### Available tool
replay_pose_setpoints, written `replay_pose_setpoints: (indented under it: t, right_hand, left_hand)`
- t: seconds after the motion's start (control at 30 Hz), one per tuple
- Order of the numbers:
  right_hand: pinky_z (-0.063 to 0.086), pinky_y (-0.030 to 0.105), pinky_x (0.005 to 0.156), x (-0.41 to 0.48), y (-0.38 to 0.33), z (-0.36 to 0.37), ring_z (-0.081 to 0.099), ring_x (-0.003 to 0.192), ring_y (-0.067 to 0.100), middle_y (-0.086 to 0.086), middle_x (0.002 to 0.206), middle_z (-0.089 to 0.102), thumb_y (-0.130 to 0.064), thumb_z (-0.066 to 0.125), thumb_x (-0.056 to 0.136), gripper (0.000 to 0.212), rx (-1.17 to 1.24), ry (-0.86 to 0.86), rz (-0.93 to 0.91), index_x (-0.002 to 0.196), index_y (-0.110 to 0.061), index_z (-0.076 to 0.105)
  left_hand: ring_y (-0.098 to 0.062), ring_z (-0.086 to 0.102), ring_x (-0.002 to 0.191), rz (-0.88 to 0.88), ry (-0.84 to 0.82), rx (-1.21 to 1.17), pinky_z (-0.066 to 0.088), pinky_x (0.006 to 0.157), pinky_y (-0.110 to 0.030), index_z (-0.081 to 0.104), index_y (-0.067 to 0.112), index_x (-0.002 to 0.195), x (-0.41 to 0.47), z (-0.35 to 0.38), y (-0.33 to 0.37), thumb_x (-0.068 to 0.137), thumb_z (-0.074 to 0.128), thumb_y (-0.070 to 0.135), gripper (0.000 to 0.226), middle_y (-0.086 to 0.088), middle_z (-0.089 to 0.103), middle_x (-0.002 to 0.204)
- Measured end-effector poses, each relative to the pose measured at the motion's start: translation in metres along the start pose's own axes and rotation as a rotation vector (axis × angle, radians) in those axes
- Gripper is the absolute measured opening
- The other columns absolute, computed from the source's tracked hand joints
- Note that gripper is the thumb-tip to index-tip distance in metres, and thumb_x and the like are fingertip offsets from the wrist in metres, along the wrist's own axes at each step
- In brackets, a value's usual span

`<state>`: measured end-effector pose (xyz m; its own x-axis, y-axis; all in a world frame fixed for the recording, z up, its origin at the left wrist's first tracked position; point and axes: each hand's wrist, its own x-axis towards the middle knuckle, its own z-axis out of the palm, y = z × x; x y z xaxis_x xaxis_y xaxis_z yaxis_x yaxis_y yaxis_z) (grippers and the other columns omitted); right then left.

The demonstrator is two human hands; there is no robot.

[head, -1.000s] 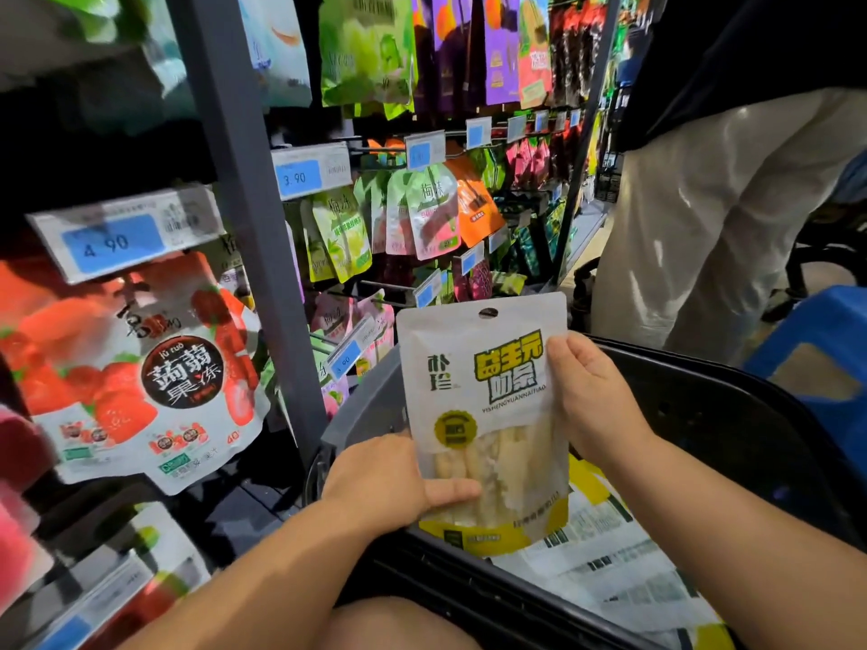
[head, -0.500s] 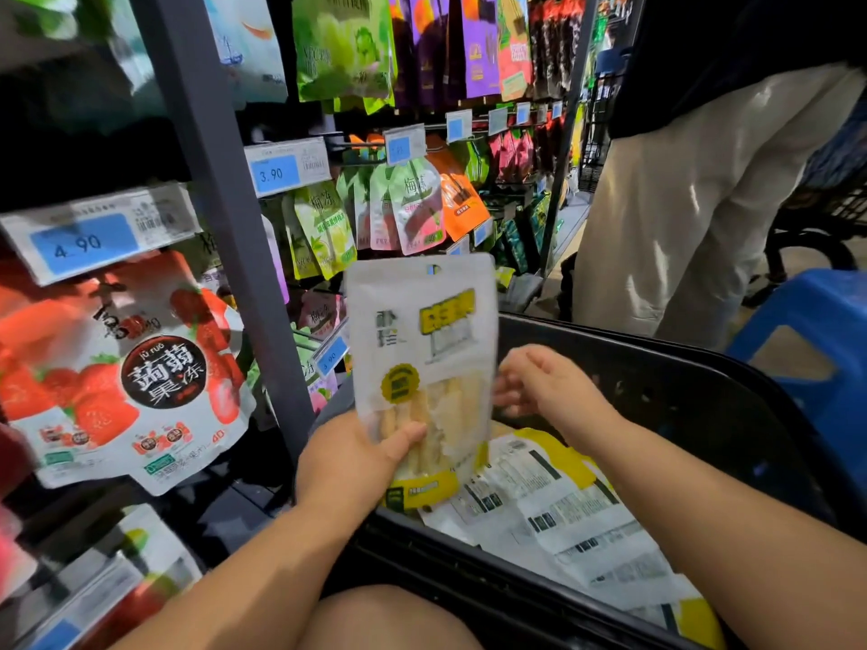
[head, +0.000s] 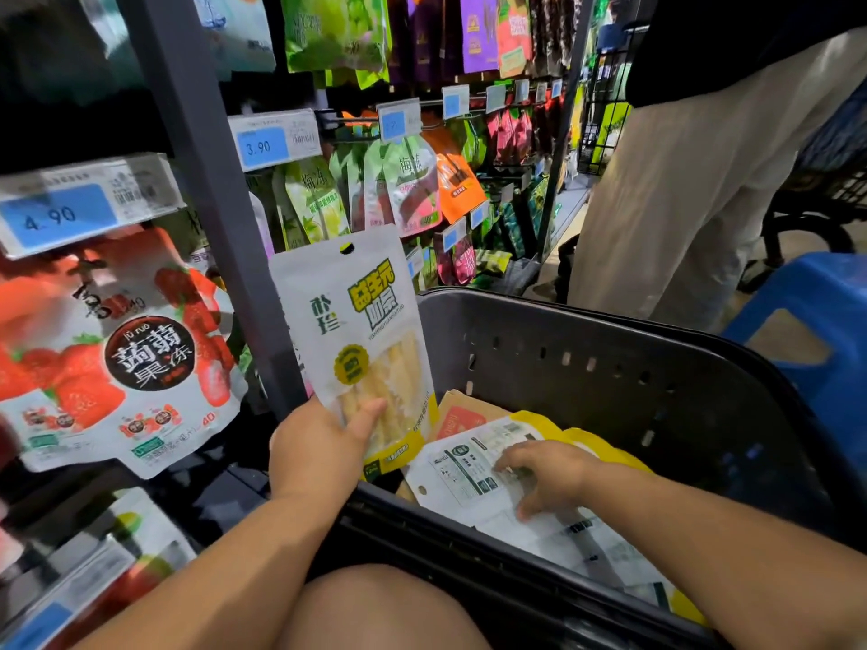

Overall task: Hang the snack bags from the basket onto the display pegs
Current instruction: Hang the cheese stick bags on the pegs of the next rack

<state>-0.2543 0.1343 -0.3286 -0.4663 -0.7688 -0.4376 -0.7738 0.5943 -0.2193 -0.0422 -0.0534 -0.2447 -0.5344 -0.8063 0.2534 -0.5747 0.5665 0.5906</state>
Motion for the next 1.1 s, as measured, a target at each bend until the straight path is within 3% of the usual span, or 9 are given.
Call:
replay_pose_setpoints:
  t: [0.13, 0.27, 0.43, 0.57, 0.7, 0.9, 1.1]
  right_hand:
    - [0.038, 0.03, 0.109, 0.0, 0.002, 0.003, 0.043, 0.135, 0.019, -0.008, 0.149, 0.047, -0.043, 0.078, 0.081, 0.068, -0.012, 0.054, -0.013, 0.142, -0.035, 0.05]
    - [0.027, 0.029, 0.117, -0.001, 0.003, 0.006, 0.029, 0.146, 0.016, -0.006, 0.159, 0.033, -0.05, 0.065, 0.09, 0.066, -0.14, 0.038, -0.098, 0.149, -0.032, 0.042]
    - [0.019, 0.031, 0.119, 0.0, 0.003, 0.016, 0.018, 0.15, 0.019, -0.003, 0.164, 0.02, -0.063, 0.062, 0.085, 0.082, -0.2, 0.02, -0.18, 0.154, -0.031, 0.031]
    - [0.016, 0.035, 0.119, 0.0, 0.0, 0.021, 0.014, 0.151, 0.022, -0.001, 0.165, 0.015, -0.061, 0.06, 0.087, 0.083, -0.25, 0.043, -0.202, 0.156, -0.034, 0.024]
    - [0.018, 0.035, 0.117, 0.002, -0.002, 0.022, 0.019, 0.15, 0.022, -0.003, 0.165, 0.017, -0.056, 0.055, 0.094, 0.071, -0.247, 0.042, -0.174, 0.155, -0.035, 0.026]
    - [0.019, 0.037, 0.122, 0.006, -0.001, 0.027, 0.018, 0.151, 0.021, 0.002, 0.165, 0.02, -0.052, 0.03, 0.104, 0.058, -0.321, 0.021, -0.203, 0.157, -0.029, 0.023]
    - [0.033, 0.037, 0.115, 0.007, -0.003, 0.027, 0.037, 0.143, 0.023, 0.001, 0.156, 0.04, -0.042, 0.028, 0.107, 0.045, -0.232, 0.1, -0.166, 0.149, -0.03, 0.042]
  left_hand:
    - [-0.023, 0.042, 0.059, -0.011, -0.025, 0.029, 0.034, 0.061, -0.033, 0.059, -0.001, 0.069, 0.002, -0.001, 0.001, 0.088, 0.056, 0.057, 0.061, -0.012, 0.053, 0.064]
    - [-0.026, 0.047, 0.065, -0.019, -0.019, -0.016, 0.043, 0.065, -0.038, 0.066, -0.005, 0.082, 0.002, 0.0, 0.0, 0.086, 0.058, 0.058, 0.063, -0.019, 0.063, 0.073]
    - [-0.027, 0.049, 0.065, -0.027, -0.019, -0.025, 0.045, 0.065, -0.039, 0.067, -0.006, 0.082, -0.001, 0.001, -0.001, 0.085, 0.06, 0.057, 0.063, -0.022, 0.066, 0.08]
    - [-0.031, 0.055, 0.068, -0.028, -0.015, -0.057, 0.047, 0.067, -0.04, 0.067, -0.006, 0.083, -0.002, 0.0, 0.0, 0.085, 0.062, 0.056, 0.062, -0.021, 0.066, 0.077]
    - [-0.035, 0.059, 0.075, -0.004, -0.019, -0.066, 0.049, 0.071, -0.043, 0.067, -0.003, 0.084, -0.003, -0.002, 0.003, 0.086, 0.063, 0.053, 0.057, -0.019, 0.065, 0.077]
    - [-0.033, 0.06, 0.081, -0.019, -0.02, -0.095, 0.049, 0.074, -0.04, 0.068, 0.006, 0.09, -0.004, -0.002, 0.003, 0.086, 0.063, 0.052, 0.046, -0.011, 0.066, 0.079]
    - [-0.033, 0.061, 0.083, -0.025, -0.02, -0.106, 0.05, 0.077, -0.043, 0.068, 0.006, 0.091, -0.005, -0.003, 0.003, 0.087, 0.063, 0.052, 0.046, -0.012, 0.067, 0.081]
